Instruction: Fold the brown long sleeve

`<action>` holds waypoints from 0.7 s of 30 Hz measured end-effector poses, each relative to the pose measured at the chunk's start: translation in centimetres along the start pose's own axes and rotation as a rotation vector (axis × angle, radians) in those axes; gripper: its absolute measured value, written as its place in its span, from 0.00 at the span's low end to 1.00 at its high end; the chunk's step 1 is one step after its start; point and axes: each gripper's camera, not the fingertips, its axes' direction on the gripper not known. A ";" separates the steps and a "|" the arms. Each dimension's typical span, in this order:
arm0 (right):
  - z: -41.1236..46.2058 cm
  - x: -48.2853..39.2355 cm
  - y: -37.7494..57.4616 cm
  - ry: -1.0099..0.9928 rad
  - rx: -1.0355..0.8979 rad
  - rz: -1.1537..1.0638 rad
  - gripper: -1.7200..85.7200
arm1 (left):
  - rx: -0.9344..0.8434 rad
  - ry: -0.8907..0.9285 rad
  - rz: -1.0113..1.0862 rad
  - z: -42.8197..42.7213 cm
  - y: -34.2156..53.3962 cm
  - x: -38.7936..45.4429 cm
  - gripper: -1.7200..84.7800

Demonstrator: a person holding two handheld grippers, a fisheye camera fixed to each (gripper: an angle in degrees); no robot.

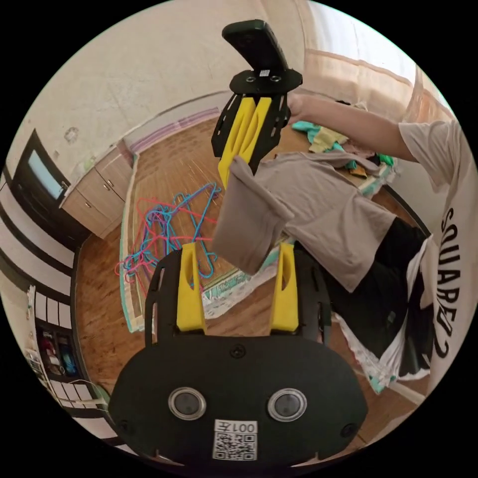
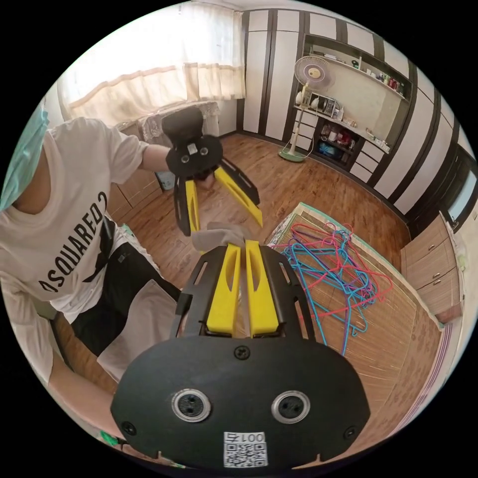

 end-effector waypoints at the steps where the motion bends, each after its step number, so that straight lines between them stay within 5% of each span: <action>1: -0.6 0.0 0.5 0.005 0.007 0.005 0.04 | 0.043 -0.039 -0.011 -0.1 0.4 0.5 0.16; 8: -5.0 -1.2 4.7 0.078 0.033 0.055 0.04 | 0.190 0.012 -0.008 -2.9 -0.9 2.1 0.08; 21: -9.9 -10.9 18.1 0.117 -0.097 0.232 0.05 | 0.063 0.287 0.283 3.0 -9.7 16.1 0.09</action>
